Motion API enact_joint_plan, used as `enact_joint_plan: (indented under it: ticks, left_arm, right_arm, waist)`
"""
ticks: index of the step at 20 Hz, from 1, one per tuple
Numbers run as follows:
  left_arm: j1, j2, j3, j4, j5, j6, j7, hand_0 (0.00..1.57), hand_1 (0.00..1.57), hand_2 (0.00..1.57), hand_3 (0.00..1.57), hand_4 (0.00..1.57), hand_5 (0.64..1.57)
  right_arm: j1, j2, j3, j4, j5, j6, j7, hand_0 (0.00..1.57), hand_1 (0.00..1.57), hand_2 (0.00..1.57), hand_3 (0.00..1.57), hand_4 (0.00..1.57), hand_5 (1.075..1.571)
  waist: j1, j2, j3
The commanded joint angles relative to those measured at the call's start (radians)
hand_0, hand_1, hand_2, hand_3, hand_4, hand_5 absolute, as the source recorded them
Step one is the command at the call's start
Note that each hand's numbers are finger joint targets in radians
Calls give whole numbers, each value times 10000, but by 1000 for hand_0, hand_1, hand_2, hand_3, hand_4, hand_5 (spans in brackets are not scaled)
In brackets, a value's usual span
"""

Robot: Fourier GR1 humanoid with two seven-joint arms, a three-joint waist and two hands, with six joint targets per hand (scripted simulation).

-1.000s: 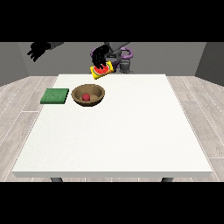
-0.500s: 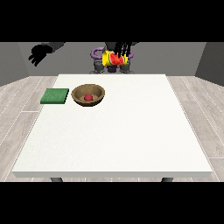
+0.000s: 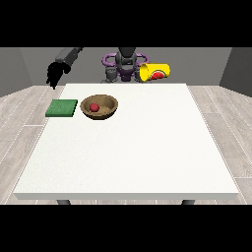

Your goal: Pick the cup and pour the ball into the bowl, then pick the bowl and place it on the pad

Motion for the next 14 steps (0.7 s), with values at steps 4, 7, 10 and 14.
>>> enact_joint_plan:
  ticks: [4,7,10,14]
  left_arm:
    - [28,1627,2483,-355,3711,-3154,-1136,0,0,0,0,1058,1561]
    - [22,2552,3108,-363,4402,-4059,-1023,0,0,0,0,1050,1559]
    - [295,2654,3192,-507,4551,-3991,-642,0,0,0,0,1039,1558]
    - [182,3306,3557,-560,5078,-4372,-365,0,0,0,0,984,1552]
  right_arm:
    - [-240,758,-113,203,-72,-609,-736,0,0,0,0,730,1566]
    - [-19,905,-226,804,-77,-349,-1583,0,0,0,0,735,1566]
    - [-273,902,-84,1720,6,77,-2117,0,0,0,0,722,1566]
    - [-1410,939,55,2487,68,-219,-2212,0,0,0,0,611,1557]
  waist:
    - [706,1199,79]
    - [789,1563,97]
    - [529,1726,104]
    - [355,1928,103]
